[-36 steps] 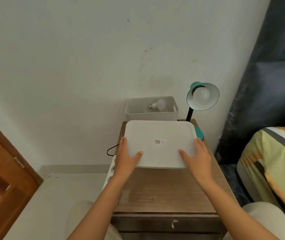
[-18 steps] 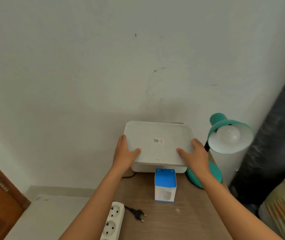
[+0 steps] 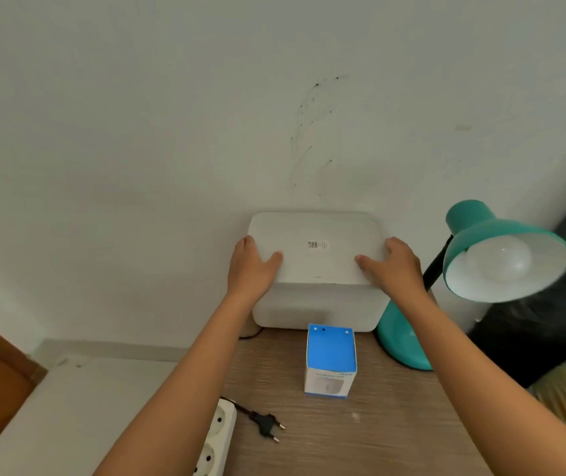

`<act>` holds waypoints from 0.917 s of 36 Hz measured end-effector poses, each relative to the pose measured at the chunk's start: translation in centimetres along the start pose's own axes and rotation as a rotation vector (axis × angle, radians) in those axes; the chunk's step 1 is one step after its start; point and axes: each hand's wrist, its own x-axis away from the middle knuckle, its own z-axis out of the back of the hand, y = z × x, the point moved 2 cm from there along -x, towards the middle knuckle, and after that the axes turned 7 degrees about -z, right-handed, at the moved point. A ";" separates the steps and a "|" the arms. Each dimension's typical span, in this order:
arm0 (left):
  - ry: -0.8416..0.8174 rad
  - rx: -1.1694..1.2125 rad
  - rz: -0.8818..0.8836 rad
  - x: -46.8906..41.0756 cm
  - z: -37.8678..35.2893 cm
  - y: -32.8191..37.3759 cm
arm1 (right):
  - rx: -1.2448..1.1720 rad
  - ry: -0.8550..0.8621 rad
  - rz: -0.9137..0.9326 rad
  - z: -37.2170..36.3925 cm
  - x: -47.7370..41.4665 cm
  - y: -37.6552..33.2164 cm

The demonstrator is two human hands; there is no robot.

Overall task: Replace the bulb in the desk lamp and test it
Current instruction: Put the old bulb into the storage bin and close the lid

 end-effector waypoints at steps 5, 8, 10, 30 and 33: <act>0.020 -0.093 -0.014 -0.4 -0.1 -0.1 | 0.022 0.009 0.018 -0.3 -0.3 -0.4; 0.033 -0.138 -0.024 -0.3 -0.1 0.0 | 0.041 0.022 0.024 -0.4 -0.3 -0.4; 0.036 -0.155 -0.029 -0.4 -0.1 0.0 | 0.050 0.022 0.027 -0.4 -0.3 -0.4; 0.081 0.095 0.039 0.1 0.6 0.1 | -0.015 0.012 0.042 0.1 0.4 -0.3; 0.088 0.235 0.071 0.3 0.7 0.1 | -0.120 -0.010 -0.007 0.2 0.7 0.5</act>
